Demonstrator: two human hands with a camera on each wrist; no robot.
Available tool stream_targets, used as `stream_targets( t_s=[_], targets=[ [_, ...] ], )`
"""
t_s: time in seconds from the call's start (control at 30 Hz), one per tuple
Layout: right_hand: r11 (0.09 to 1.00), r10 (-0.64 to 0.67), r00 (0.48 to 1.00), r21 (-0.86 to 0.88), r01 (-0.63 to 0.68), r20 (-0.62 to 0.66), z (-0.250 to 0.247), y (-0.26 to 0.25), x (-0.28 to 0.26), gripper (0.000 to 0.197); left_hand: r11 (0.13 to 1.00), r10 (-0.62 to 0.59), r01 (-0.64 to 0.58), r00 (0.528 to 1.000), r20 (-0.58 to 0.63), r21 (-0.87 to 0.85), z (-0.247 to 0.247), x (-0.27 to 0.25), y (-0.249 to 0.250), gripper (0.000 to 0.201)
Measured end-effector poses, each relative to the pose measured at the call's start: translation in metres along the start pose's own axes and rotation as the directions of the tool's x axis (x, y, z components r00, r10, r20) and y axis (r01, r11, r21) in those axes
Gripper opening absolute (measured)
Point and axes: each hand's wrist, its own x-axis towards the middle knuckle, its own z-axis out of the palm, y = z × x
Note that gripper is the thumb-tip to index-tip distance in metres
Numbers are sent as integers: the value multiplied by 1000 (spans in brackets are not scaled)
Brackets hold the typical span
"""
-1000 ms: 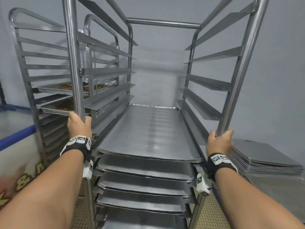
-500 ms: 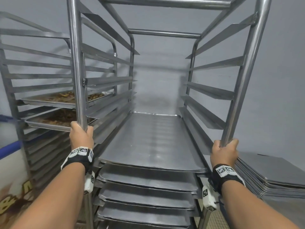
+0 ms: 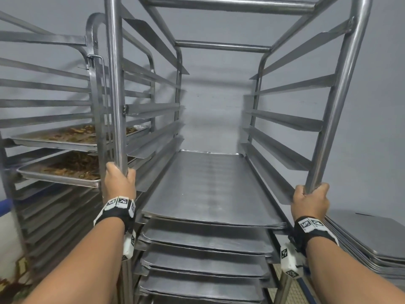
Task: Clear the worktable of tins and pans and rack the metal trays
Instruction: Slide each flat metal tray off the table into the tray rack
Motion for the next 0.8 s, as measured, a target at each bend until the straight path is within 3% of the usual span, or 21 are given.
stream_targets(
  t_s=[0.8],
  targets=[
    [999,36,999,19,-37,17,90,16,65,20,1000,0,0,1000,-4,-7,103,44,-4,25]
  ],
)
